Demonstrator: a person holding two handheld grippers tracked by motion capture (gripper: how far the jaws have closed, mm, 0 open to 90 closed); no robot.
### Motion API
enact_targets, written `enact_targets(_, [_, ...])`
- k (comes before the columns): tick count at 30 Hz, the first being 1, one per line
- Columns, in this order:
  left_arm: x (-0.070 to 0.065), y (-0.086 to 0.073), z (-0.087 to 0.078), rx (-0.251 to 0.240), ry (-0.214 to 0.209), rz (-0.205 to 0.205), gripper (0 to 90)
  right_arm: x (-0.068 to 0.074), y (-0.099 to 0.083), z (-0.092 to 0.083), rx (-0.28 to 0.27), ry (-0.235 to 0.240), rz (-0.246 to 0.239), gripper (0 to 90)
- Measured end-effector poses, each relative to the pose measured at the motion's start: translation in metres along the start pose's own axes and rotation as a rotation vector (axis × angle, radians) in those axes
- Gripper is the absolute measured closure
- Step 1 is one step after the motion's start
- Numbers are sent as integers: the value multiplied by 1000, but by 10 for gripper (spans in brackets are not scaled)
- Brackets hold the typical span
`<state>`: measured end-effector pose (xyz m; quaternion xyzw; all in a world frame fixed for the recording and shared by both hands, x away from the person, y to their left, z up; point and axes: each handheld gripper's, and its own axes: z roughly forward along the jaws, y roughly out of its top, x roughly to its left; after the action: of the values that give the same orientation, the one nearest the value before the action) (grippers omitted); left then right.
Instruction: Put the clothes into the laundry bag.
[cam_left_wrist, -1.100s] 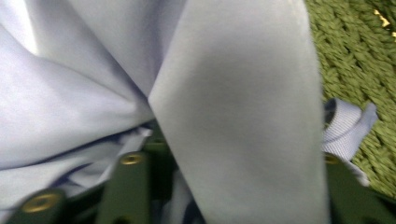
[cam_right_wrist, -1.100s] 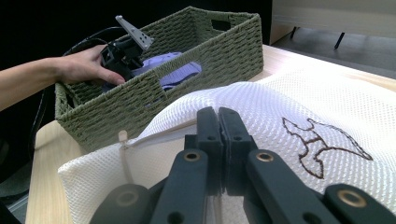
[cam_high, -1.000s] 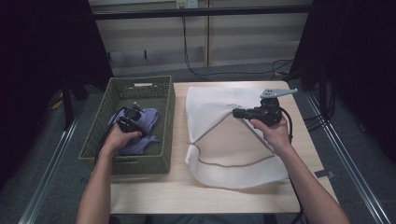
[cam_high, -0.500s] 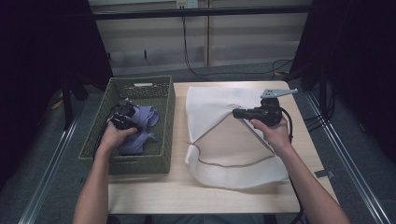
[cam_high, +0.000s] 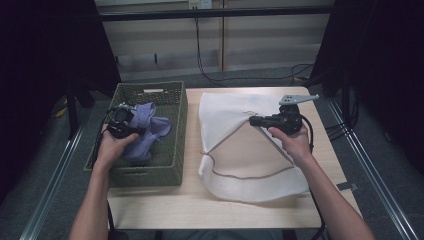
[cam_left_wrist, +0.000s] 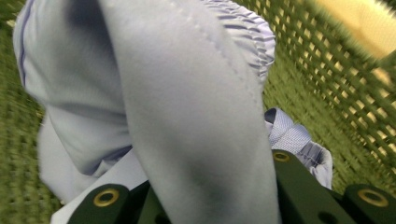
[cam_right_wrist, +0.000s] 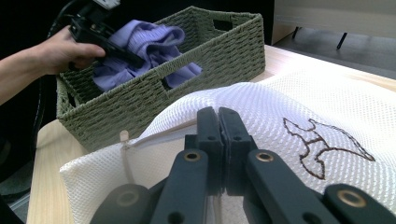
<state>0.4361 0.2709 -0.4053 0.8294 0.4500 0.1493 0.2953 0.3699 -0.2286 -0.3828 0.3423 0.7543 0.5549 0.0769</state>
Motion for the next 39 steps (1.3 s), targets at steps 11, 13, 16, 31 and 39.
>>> enact_targets(11, [3, -3, -34, -195, -35, -29, 797, 0, 1, -1, -7, -4, 0, 890])
enact_targets(13, [3, -4, -39, -222, -48, -16, 797, 0, 1, -1, -7, -3, -3, 890])
enact_targets(16, [2, -5, -46, -254, -51, -13, 798, 0, 1, -1, -5, 0, -2, 890])
enact_targets(31, [-4, -7, -79, -376, -70, -4, 799, 1, 1, 0, -5, 2, -4, 890])
enact_targets(39, [1, -13, -80, -420, -95, -13, 798, 1, 0, 1, -7, -2, -5, 890])
